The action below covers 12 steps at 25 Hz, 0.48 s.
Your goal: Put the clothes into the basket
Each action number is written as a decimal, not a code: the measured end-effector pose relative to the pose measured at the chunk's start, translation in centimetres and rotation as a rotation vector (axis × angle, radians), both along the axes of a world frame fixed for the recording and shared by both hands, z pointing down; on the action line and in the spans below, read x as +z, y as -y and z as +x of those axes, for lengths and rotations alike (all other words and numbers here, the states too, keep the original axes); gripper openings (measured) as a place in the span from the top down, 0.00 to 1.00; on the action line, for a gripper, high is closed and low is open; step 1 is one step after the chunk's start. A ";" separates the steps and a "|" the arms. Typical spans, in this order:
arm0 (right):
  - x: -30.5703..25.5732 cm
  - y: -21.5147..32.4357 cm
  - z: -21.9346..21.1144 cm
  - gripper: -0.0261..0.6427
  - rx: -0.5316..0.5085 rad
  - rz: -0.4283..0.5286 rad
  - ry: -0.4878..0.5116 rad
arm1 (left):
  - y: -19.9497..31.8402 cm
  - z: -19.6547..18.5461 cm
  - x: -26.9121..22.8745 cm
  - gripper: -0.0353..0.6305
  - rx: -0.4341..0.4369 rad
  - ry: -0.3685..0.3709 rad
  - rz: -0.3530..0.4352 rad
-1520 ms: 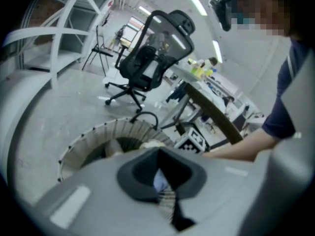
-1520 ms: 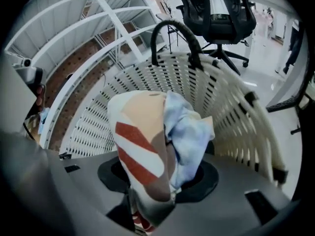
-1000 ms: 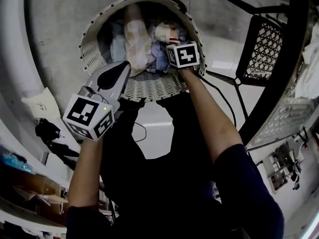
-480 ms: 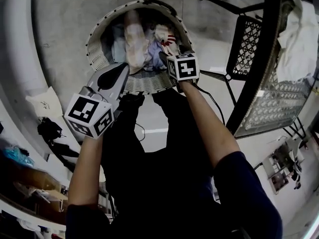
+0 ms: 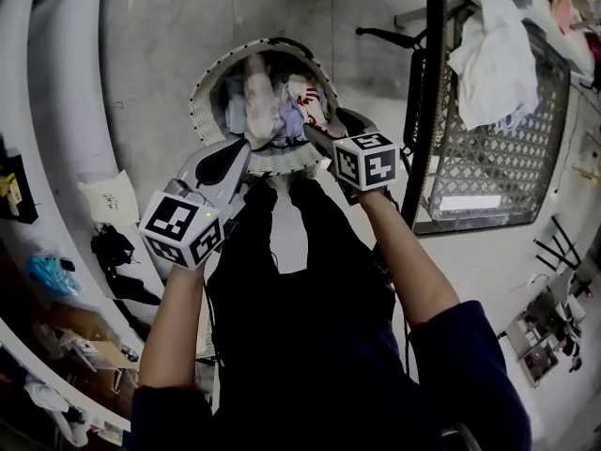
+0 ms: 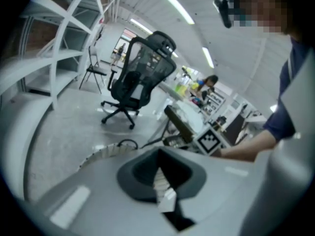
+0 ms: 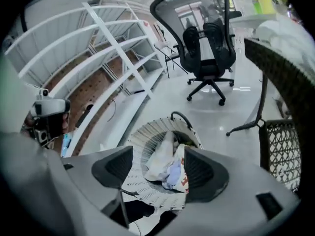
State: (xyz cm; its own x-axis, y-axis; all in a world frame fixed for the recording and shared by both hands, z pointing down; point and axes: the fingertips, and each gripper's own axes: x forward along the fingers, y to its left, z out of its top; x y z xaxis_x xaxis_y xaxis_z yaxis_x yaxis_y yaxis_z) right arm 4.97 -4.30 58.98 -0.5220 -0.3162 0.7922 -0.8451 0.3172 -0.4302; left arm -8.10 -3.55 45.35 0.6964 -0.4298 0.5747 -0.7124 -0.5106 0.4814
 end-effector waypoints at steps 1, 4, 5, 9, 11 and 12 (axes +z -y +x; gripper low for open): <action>-1.9 0.1 0.0 0.48 -0.009 0.022 0.015 | -0.1 0.2 -1.3 0.94 -0.004 -0.002 0.014; -7.8 -0.3 -0.5 0.48 -0.048 0.079 0.078 | -0.6 0.7 -5.3 0.94 -0.005 -0.007 0.053; -9.7 -0.6 -0.9 0.48 -0.065 0.094 0.101 | -0.8 0.8 -6.6 0.94 -0.004 -0.007 0.065; -17.2 -1.4 -2.1 0.66 -0.125 0.180 0.165 | -1.5 0.6 -12.0 0.94 -0.009 -0.009 0.123; -21.2 -1.5 -2.5 0.74 -0.154 0.240 0.190 | -1.8 0.5 -14.9 0.94 -0.016 -0.013 0.160; -23.3 -1.5 -2.6 0.77 -0.164 0.272 0.202 | -1.9 0.5 -16.3 0.94 -0.021 -0.016 0.179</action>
State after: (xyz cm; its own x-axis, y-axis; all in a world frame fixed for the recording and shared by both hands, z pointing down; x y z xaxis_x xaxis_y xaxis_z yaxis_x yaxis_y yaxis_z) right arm 2.40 -2.84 35.69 -0.7203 -0.3997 0.5669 -0.6802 0.5671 -0.4644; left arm -7.63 -1.63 29.04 0.6949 -0.5383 0.4768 -0.7165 -0.5744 0.3958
